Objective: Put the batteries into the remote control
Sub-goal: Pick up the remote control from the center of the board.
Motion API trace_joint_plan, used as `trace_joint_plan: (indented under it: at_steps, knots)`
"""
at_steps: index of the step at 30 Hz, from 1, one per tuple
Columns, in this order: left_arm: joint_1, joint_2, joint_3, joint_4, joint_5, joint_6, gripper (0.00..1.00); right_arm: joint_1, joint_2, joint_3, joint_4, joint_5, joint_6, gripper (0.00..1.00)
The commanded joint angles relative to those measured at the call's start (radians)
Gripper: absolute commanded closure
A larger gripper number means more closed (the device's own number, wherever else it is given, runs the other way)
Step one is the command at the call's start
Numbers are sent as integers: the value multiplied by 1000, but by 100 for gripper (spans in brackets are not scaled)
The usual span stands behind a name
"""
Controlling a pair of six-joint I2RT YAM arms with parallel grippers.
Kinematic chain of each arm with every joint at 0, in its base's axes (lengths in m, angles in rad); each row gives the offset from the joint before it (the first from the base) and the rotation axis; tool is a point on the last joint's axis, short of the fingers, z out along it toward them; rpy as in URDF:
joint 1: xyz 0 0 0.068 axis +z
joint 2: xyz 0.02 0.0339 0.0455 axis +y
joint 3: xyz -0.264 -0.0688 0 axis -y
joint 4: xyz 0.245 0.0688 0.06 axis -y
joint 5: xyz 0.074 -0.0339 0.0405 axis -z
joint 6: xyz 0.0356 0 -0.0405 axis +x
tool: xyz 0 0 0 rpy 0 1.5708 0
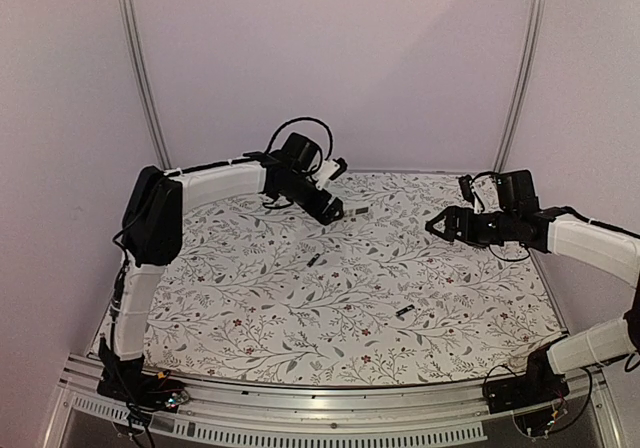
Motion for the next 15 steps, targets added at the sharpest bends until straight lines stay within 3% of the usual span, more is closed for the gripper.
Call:
trace_joint_plan:
  at_steps: [1, 15]
  knots:
    - [41, 98, 117, -43, 47, 50, 1, -5, -5, -21, -3, -22, -1, 1]
    - [72, 321, 369, -125, 97, 108, 8, -7, 39, -15, 13, -34, 6, 1]
